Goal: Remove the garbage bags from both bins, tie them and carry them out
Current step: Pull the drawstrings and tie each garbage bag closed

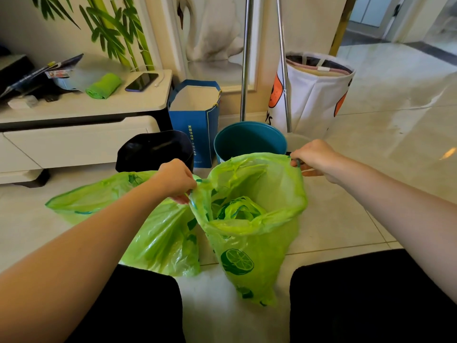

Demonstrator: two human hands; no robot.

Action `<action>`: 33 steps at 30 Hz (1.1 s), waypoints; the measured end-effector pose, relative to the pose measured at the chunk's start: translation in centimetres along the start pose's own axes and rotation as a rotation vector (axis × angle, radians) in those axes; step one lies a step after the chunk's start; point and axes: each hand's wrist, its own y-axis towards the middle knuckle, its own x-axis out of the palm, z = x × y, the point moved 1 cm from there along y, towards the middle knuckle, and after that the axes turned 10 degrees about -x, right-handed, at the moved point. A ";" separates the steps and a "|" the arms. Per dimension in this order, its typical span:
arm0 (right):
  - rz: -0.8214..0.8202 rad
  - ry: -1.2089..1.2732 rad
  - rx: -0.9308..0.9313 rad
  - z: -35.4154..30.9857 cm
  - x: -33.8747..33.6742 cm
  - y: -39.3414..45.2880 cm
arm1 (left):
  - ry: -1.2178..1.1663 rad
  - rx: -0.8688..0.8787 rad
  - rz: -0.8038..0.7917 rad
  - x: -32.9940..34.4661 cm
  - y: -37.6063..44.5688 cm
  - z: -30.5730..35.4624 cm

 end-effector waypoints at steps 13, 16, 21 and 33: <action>0.003 -0.036 -0.275 -4.0 -0.5 -2.3 | -0.541 -0.006 -0.106 -3.0 -1.9 1.3; 0.049 0.089 -0.342 -5.7 -0.7 -3.4 | -0.666 0.100 -0.140 -3.9 -3.0 2.1; 0.121 0.339 -0.495 -8.2 -0.9 -5.5 | -0.890 0.364 -0.070 -5.1 -4.7 3.7; 0.106 0.426 -0.574 -10.9 -0.1 -8.1 | -0.969 0.588 0.098 -5.8 -6.7 4.8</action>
